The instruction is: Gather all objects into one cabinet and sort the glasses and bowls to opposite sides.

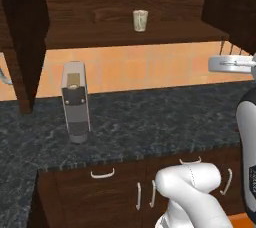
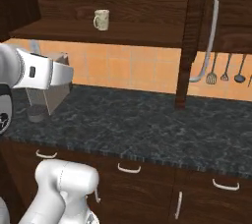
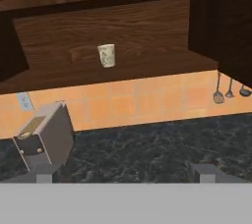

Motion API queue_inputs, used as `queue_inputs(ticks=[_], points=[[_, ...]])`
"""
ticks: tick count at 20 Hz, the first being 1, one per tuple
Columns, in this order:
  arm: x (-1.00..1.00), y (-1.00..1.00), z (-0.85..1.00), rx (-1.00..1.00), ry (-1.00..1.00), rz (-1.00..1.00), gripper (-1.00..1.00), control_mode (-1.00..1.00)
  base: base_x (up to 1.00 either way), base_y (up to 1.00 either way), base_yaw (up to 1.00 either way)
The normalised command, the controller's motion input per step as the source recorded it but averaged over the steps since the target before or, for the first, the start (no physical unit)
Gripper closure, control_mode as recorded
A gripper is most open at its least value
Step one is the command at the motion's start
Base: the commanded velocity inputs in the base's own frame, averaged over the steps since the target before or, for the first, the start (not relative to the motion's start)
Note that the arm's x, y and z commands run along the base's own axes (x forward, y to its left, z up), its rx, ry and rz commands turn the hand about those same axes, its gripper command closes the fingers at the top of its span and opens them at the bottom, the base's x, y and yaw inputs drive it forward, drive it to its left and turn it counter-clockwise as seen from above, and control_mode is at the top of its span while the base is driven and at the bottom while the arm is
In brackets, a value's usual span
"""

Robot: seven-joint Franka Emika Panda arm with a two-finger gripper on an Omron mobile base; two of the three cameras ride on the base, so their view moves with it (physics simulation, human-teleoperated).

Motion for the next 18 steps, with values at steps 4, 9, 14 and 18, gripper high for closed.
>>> queue_inputs(ticks=[4, 9, 14, 18], points=[[0.00, 0.00, 0.00, 0.00, 0.00, 0.00, -1.00, 1.00, 0.41, 0.87, -0.09], [0.00, 0.00, 0.00, 0.00, 0.00, 0.00, -1.00, 1.00, 0.90, -0.07, 0.00], [0.00, 0.00, 0.00, 0.00, 0.00, 0.00, -1.00, 1.00, 0.69, -0.14, -0.01], [0.00, 0.00, 0.00, 0.00, 0.00, 0.00, -1.00, 1.00, 0.23, -0.01, -0.04]])
